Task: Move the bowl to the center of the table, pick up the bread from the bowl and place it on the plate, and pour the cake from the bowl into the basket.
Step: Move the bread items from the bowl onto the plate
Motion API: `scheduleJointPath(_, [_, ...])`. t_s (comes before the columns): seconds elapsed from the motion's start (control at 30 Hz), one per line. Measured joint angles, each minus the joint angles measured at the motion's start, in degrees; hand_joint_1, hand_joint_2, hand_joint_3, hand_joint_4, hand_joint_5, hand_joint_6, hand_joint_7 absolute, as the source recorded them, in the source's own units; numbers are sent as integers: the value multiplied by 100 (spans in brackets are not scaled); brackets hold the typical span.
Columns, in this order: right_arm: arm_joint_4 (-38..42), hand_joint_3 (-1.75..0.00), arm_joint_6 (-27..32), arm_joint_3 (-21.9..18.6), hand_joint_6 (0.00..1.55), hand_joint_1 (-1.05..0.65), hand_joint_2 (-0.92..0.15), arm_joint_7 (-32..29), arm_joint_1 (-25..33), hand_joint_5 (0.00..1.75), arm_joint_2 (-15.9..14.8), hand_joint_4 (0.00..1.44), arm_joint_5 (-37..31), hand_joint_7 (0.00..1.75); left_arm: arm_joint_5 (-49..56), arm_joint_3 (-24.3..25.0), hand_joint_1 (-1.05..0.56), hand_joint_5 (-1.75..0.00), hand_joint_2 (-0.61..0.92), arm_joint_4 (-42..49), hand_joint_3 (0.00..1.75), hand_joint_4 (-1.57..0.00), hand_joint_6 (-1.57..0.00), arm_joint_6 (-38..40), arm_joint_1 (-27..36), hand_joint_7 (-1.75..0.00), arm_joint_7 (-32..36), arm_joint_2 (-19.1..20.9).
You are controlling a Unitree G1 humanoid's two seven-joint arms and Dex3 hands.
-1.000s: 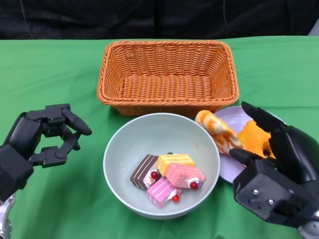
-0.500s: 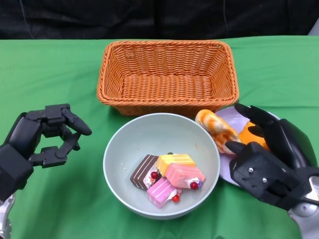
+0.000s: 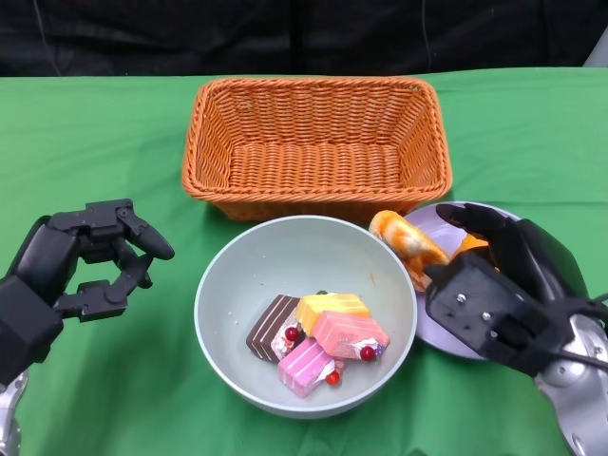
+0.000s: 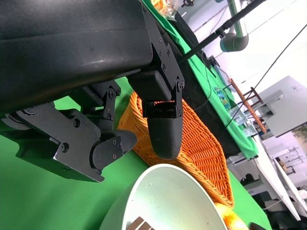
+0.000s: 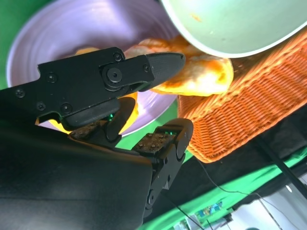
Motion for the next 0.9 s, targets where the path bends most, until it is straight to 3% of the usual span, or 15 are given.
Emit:
scheduleJointPath(0.5, [674, -8, 88, 395, 82, -48, -92, -164, -501, 21, 80, 111, -440, 8, -7, 2, 6, -135, 65, -107, 88, -84, -87, 0, 95, -101, -90, 3])
scheduleJointPath(0.73, [903, -5, 117, 460, 89, -40, -92, -110, -687, 24, 98, 118, -470, 7, -4, 3, 7, -138, 65, -189, 88, -85, -87, 0, 136, -101, -90, 3])
scheduleJointPath(0.9, [998, -6, 34, 471, 86, -39, -92, -163, -717, 23, 98, 116, -491, 4, -6, 3, 7, -138, 65, -193, 88, -83, -87, 0, 176, -102, -91, 3])
